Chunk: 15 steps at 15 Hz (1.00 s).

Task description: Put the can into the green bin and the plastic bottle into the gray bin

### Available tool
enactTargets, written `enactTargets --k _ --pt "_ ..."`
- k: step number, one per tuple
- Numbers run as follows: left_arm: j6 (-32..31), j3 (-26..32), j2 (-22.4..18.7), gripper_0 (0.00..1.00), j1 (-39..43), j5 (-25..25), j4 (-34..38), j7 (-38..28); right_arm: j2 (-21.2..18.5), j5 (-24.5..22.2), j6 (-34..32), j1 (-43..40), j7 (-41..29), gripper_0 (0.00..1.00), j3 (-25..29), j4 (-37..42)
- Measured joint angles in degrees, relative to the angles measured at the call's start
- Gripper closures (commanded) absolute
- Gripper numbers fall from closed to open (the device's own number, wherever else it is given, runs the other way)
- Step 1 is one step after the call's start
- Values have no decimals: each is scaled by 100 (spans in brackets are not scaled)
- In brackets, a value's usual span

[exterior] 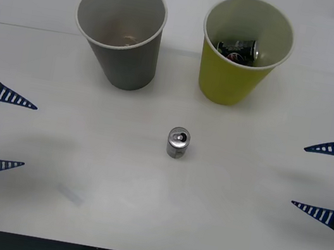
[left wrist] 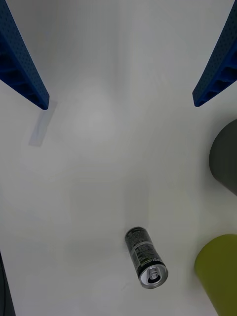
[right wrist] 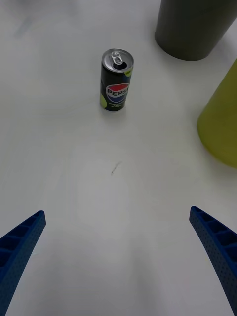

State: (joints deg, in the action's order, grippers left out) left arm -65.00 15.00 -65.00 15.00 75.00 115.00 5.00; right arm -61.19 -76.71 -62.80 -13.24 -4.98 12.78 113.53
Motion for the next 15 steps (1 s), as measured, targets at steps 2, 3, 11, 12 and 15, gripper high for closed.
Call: enactTargets --k 2,3,11,12,15 --pt "0 0 0 0 0 0 0 0 69 -1 87 122 10 0 -159 -98" --pt "0 0 0 0 0 0 0 0 176 -1 90 228 39 0 -266 -221" --pt "0 0 0 0 0 0 0 0 1255 -337 70 845 280 0 -674 -1070" --pt "0 0 0 0 0 0 0 0 1413 -350 23 911 324 0 -682 -1212" --pt "0 0 0 0 0 0 0 0 1830 -295 -146 1118 751 0 -693 -1767"
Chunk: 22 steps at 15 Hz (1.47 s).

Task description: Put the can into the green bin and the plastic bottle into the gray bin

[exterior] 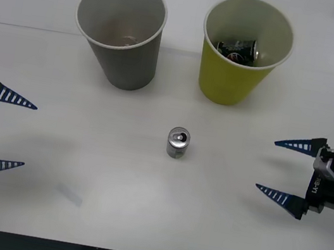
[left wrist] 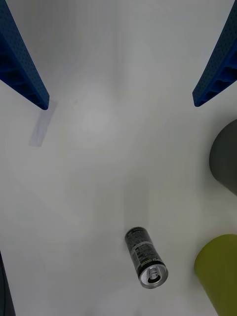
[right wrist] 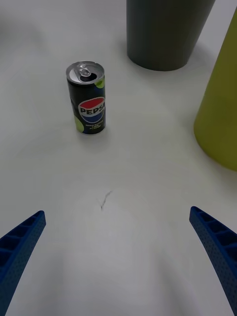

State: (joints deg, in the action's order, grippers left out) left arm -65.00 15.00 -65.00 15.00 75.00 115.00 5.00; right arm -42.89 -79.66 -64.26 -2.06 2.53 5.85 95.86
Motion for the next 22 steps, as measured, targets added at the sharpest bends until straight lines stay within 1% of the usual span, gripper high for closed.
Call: enactTargets --k 4,9,12,18,22 --pt "0 0 0 0 0 0 0 0 437 373 -202 312 833 0 -90 -960" --pt "0 0 0 0 0 0 0 0 1206 389 -429 863 1631 0 -116 -2081" --pt "0 0 0 0 0 0 0 0 1496 389 -464 1113 1783 0 -198 -2492" --pt "0 0 0 0 0 0 0 0 2202 286 -442 1531 2106 0 -226 -3291" --pt "0 0 0 0 0 0 0 0 2409 289 -114 1625 2234 0 -504 -3338"
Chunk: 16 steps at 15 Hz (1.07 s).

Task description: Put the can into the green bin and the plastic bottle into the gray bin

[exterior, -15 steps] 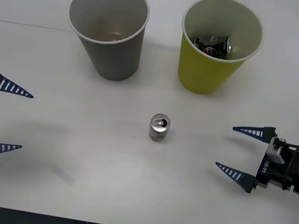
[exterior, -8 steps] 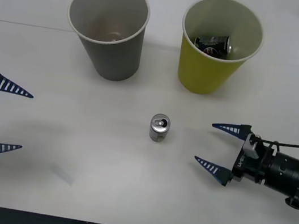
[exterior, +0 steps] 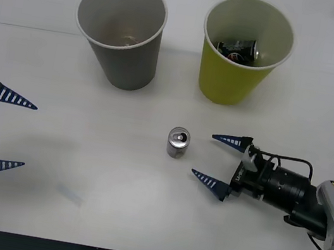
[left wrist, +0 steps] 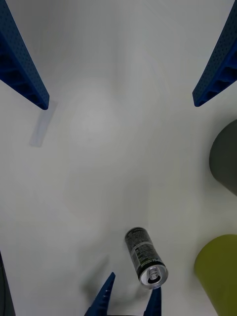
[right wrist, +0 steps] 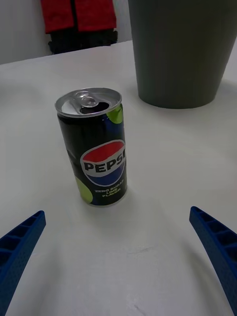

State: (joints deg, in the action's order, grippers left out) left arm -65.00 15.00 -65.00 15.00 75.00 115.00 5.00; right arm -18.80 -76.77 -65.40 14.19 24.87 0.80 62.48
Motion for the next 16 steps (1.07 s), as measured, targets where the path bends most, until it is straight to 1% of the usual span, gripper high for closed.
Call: enactTargets --k 5,11,16 --pt "0 0 0 0 0 0 0 0 348 -124 201 71 78 0 -48 -2" --pt "0 0 0 0 0 0 0 0 626 -127 422 125 82 0 -173 -7" --pt "0 0 0 0 0 0 0 0 811 -250 671 202 96 0 -291 -5"
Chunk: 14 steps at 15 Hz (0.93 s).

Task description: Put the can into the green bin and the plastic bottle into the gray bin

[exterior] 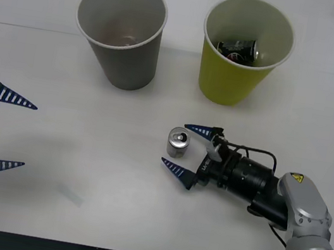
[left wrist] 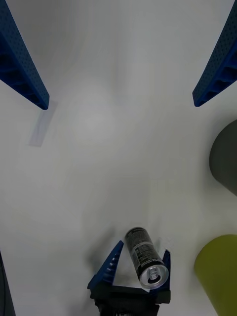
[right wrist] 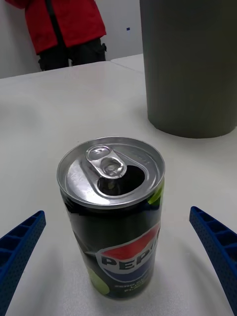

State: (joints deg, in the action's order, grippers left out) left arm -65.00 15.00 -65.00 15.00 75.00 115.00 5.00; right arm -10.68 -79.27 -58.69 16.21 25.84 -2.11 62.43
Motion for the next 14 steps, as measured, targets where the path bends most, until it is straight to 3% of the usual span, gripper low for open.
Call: enactTargets --k 2,3,4,5,6,14 --pt "0 0 0 0 0 0 0 0 33 0 57 28 0 1 -37 3" --pt "0 0 0 0 0 0 0 0 40 0 64 38 -7 17 -49 0" --pt "0 0 0 0 0 0 0 0 47 0 82 40 -25 48 -60 1" --pt "0 0 0 0 0 0 0 0 63 0 98 43 -32 90 -62 -2" --pt "0 0 0 0 0 0 0 0 79 0 119 47 -43 100 -62 -2" --pt "0 0 0 0 0 0 0 0 188 172 79 110 139 100 -6 -292"
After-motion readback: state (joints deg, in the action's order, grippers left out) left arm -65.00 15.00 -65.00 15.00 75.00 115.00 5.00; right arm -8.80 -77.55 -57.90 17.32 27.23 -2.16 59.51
